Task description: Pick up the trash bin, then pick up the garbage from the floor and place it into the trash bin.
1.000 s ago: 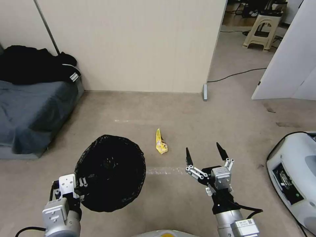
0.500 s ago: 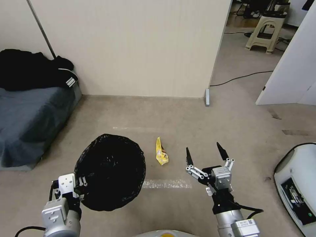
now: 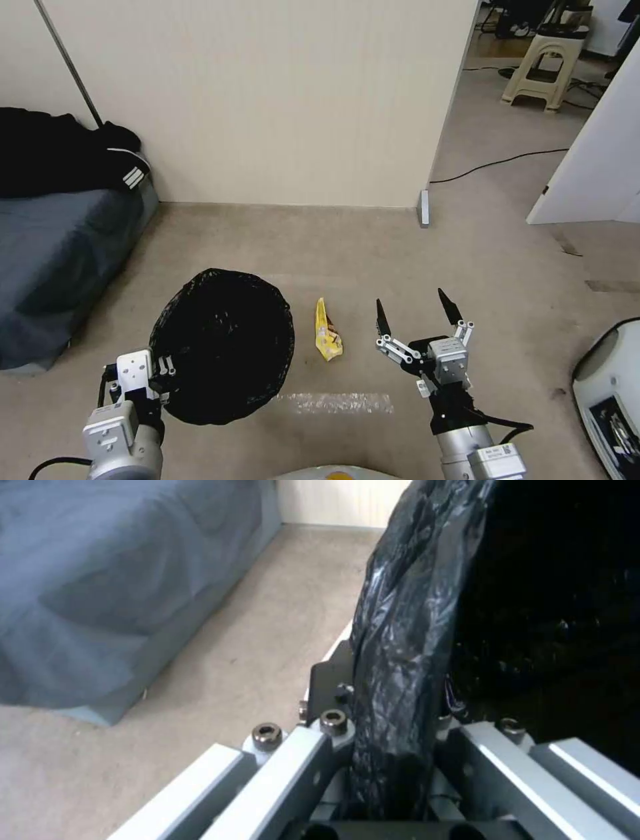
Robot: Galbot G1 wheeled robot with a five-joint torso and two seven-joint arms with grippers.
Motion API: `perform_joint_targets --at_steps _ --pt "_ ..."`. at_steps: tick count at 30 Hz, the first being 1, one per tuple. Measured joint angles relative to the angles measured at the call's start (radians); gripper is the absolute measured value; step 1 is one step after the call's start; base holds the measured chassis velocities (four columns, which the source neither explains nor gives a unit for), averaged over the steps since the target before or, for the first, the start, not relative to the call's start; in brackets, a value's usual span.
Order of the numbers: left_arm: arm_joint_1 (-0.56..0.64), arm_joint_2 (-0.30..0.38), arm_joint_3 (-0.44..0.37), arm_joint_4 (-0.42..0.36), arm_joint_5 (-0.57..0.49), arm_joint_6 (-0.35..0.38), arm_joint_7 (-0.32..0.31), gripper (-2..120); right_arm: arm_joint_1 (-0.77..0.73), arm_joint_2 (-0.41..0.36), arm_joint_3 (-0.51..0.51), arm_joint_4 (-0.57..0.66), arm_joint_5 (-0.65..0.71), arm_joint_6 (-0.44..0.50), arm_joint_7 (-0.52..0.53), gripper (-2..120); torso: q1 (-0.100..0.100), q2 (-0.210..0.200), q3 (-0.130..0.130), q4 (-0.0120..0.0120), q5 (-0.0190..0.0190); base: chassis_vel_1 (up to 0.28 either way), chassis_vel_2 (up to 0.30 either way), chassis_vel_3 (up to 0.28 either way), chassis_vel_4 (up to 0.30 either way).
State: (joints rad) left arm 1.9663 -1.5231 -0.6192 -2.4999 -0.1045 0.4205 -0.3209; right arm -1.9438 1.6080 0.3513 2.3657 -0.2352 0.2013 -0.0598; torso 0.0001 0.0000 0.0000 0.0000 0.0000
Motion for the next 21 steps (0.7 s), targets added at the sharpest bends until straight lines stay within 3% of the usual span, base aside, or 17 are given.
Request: perform_joint_targets --at_steps 11,21 --pt "-0.002 -0.002 0.002 0.000 0.001 -0.006 0.001 2 -0.001 0.000 0.004 0.000 0.002 0.024 -0.018 100 0.000 0.000 0.000 0.0001 -0.0001 -0.099 0.104 0.105 -0.110" --pt "-0.003 -0.002 0.006 0.000 -0.001 0.004 0.000 2 -0.001 0.000 0.006 -0.004 -0.001 0.039 -0.035 100 0.000 0.000 0.000 0.0000 -0.0001 -0.006 0.007 0.003 -0.005"
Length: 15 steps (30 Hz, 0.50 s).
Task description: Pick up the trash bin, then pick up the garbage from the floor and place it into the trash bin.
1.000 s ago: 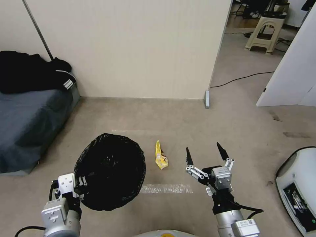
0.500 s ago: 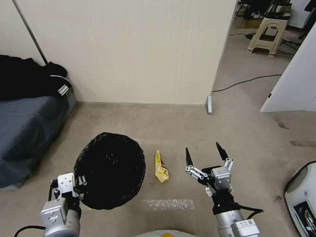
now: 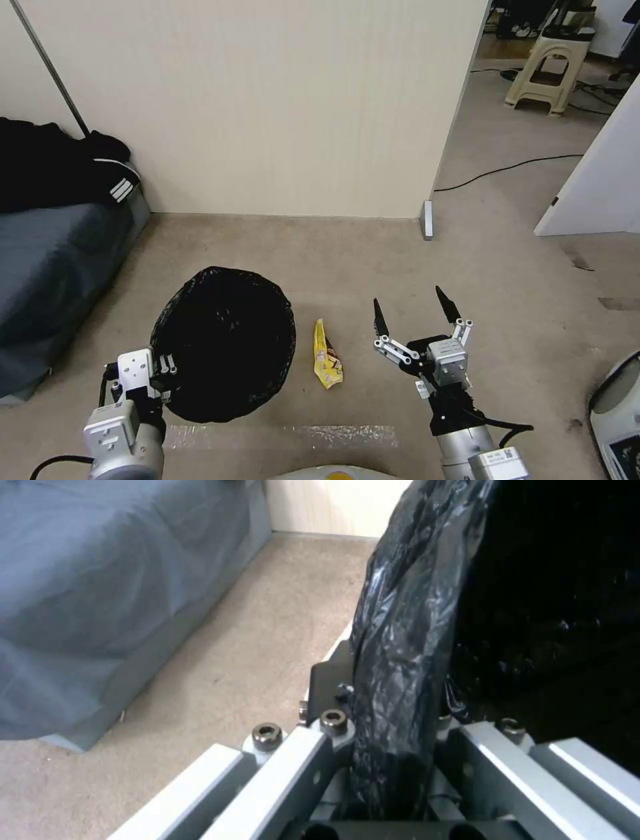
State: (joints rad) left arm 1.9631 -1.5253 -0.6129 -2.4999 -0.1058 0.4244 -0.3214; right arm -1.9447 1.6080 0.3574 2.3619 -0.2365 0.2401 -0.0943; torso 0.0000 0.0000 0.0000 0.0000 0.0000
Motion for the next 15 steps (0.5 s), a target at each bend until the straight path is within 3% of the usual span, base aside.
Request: perform_joint_targets --at_steps 15 --pt "-0.001 -0.001 0.009 0.000 0.004 0.002 -0.001 2 -0.001 0.000 0.003 -0.003 -0.008 0.003 -0.003 100 0.000 0.000 0.000 0.0000 0.0000 0.011 0.006 0.007 0.008"
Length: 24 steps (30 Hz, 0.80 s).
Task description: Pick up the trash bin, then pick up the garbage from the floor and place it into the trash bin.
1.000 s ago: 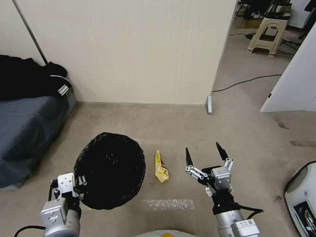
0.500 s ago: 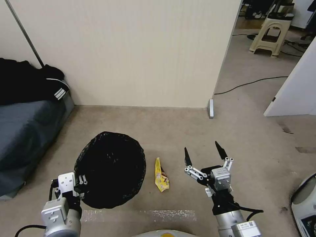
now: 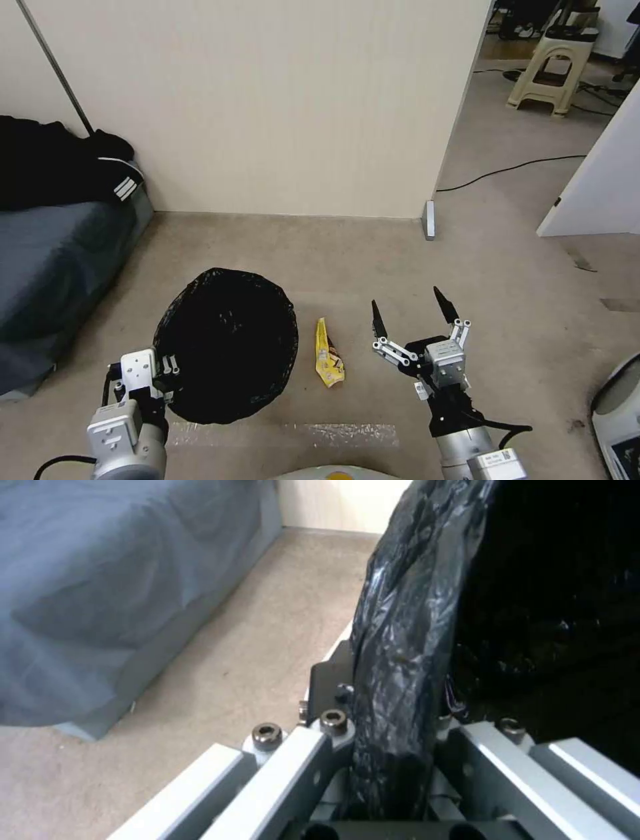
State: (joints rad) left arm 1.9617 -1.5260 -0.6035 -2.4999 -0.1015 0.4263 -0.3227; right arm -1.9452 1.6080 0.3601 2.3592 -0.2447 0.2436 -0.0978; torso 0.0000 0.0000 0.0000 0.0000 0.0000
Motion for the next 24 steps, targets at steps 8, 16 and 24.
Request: perform_joint_targets --at_steps 8,16,24 --pt "0.002 0.004 -0.002 0.000 -0.001 0.000 -0.001 2 0.000 0.000 0.000 -0.002 0.000 0.001 0.000 100 0.000 0.000 0.000 0.0000 0.0000 0.066 0.057 0.051 0.061" --pt "0.002 0.008 -0.001 0.000 -0.001 0.002 -0.002 2 -0.001 0.000 -0.001 -0.002 -0.003 0.001 0.000 100 0.000 0.000 0.000 0.0000 0.0000 0.096 0.095 0.090 0.091" --pt "0.004 0.008 0.005 0.000 -0.002 0.002 -0.002 2 0.002 0.000 -0.002 -0.002 -0.003 -0.005 0.000 100 0.000 0.000 0.000 0.0004 0.0000 0.107 0.113 0.102 0.108"
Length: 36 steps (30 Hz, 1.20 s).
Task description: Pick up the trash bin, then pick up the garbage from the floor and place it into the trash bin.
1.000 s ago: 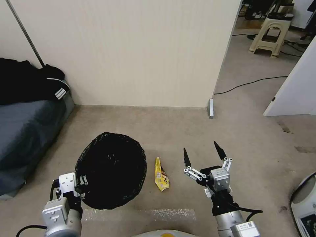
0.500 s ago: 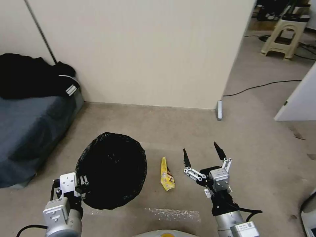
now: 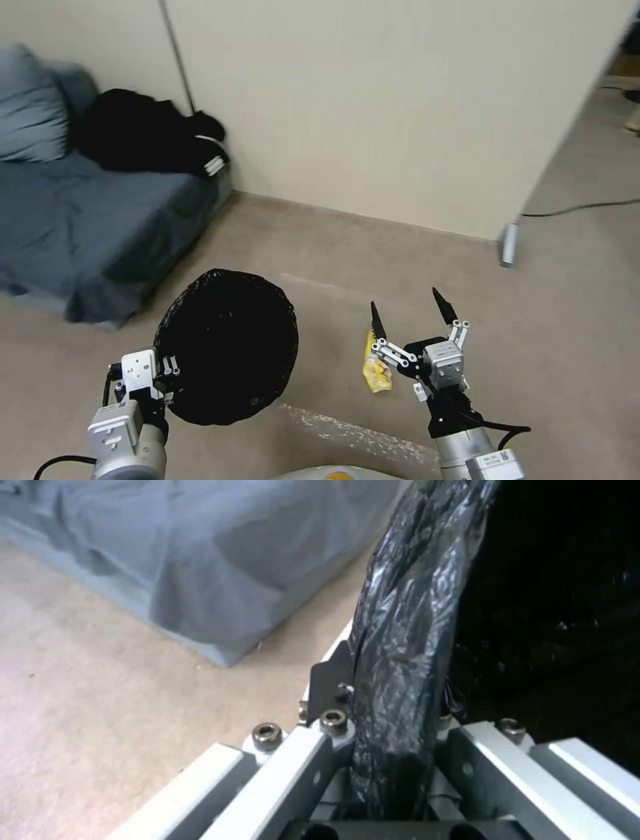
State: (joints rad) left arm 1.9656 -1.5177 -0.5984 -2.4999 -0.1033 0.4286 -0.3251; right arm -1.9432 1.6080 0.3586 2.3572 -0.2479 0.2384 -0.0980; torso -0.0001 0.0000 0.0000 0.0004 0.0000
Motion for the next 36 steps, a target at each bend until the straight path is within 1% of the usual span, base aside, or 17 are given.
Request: perform_joint_targets --at_steps 6,8,10,11,12,13,14,16,19,22,25,27,29,30,33,35,36 --pt "0.001 0.000 0.005 0.000 0.003 -0.001 0.002 2 0.030 0.000 0.012 0.000 0.011 -0.038 0.003 100 0.000 0.000 0.000 -0.0005 0.0001 0.012 0.012 0.031 0.020" --pt "0.003 0.001 0.009 0.000 0.013 -0.001 0.005 2 0.064 -0.022 0.010 0.000 0.056 -0.111 0.017 100 0.000 0.000 0.000 -0.0007 0.0001 0.000 0.000 0.000 0.000" --pt "0.006 0.001 0.013 0.000 0.021 -0.001 0.008 2 0.107 -0.066 0.001 -0.013 0.129 -0.212 0.041 100 0.000 0.000 0.000 -0.0004 0.0001 0.000 0.000 0.000 0.000" --pt "0.006 0.001 0.013 0.000 0.021 -0.001 0.008 2 0.107 -0.066 0.001 -0.013 0.129 -0.212 0.041 100 0.000 0.000 0.000 -0.0004 0.0001 0.000 0.000 0.000 0.000" --pt "0.006 0.001 0.014 0.000 0.023 -0.001 0.009 2 0.121 -0.077 0.000 -0.021 0.142 -0.241 0.051 100 0.000 0.000 0.000 -0.0003 0.0000 0.000 0.000 0.000 0.000" --pt "0.009 0.000 0.015 0.000 0.025 -0.001 0.011 2 0.151 -0.096 -0.005 -0.040 0.169 -0.305 0.079 100 0.000 0.000 0.000 -0.0003 0.0001 0.000 0.000 0.000 0.000" --pt "0.009 0.000 0.015 0.000 0.025 -0.001 0.011 2 0.151 -0.096 -0.005 -0.040 0.169 -0.305 0.079 100 0.000 0.000 0.000 -0.0003 0.0001 0.000 0.000 0.000 0.000" --pt "0.012 -0.002 0.012 0.000 0.030 -0.001 0.014 2 0.197 -0.118 -0.009 -0.074 0.201 -0.394 0.119 100 0.000 0.000 0.000 -0.0004 0.0000 0.000 0.000 0.000 0.000" --pt "0.012 -0.004 0.011 0.000 0.032 -0.001 0.015 2 0.223 -0.127 -0.008 -0.097 0.211 -0.424 0.130 100 0.000 0.000 0.000 -0.0004 0.0001 0.000 0.000 0.000 0.000" --pt "0.015 -0.008 0.008 0.000 0.040 -0.001 0.017 2 0.296 -0.147 -0.003 -0.165 0.260 -0.490 0.147 100 0.000 0.000 0.000 -0.0002 0.0002 0.000 0.000 0.000 0.000" --pt "0.017 -0.010 0.007 0.000 0.044 -0.001 0.018 2 0.335 -0.159 -0.003 -0.209 0.289 -0.520 0.149 100 0.000 0.000 0.000 -0.0002 0.0002 0.000 0.000 0.000 0.000" --pt "0.018 -0.013 0.005 0.000 0.052 -0.001 0.019 2 0.389 -0.176 -0.008 -0.275 0.324 -0.562 0.150 100 0.000 0.000 0.000 -0.0003 0.0001 0.000 0.000 0.000 0.000" --pt "0.019 -0.014 0.005 0.000 0.054 0.000 0.019 2 0.401 -0.179 -0.009 -0.290 0.330 -0.570 0.150 100 0.000 0.000 0.000 -0.0004 0.0001 0.000 0.000 0.000 0.000" --pt "0.020 -0.016 0.006 0.000 0.057 0.000 0.020 2 0.433 -0.188 -0.013 -0.335 0.345 -0.597 0.152 100 0.000 0.000 0.000 -0.0004 0.0000 0.000 0.000 0.000 0.000" --pt "0.021 -0.016 0.007 0.000 0.058 -0.001 0.020 2 0.465 -0.196 -0.018 -0.383 0.367 -0.624 0.159 100 0.000 0.000 0.000 -0.0003 0.0001 0.000 0.000 0.000 0.000" --pt "0.024 -0.017 0.008 0.000 0.064 -0.003 0.021 2 0.511 -0.207 -0.036 -0.465 0.423 -0.661 0.183 100 0.000 0.000 0.000 -0.0003 0.0001 0.000 0.000 0.000 0.000" --pt "0.024 -0.017 0.008 0.000 0.064 -0.003 0.021 2 0.511 -0.207 -0.036 -0.465 0.423 -0.661 0.183 100 0.000 0.000 0.000 -0.0003 0.0001 0.000 0.000 0.000 0.000"
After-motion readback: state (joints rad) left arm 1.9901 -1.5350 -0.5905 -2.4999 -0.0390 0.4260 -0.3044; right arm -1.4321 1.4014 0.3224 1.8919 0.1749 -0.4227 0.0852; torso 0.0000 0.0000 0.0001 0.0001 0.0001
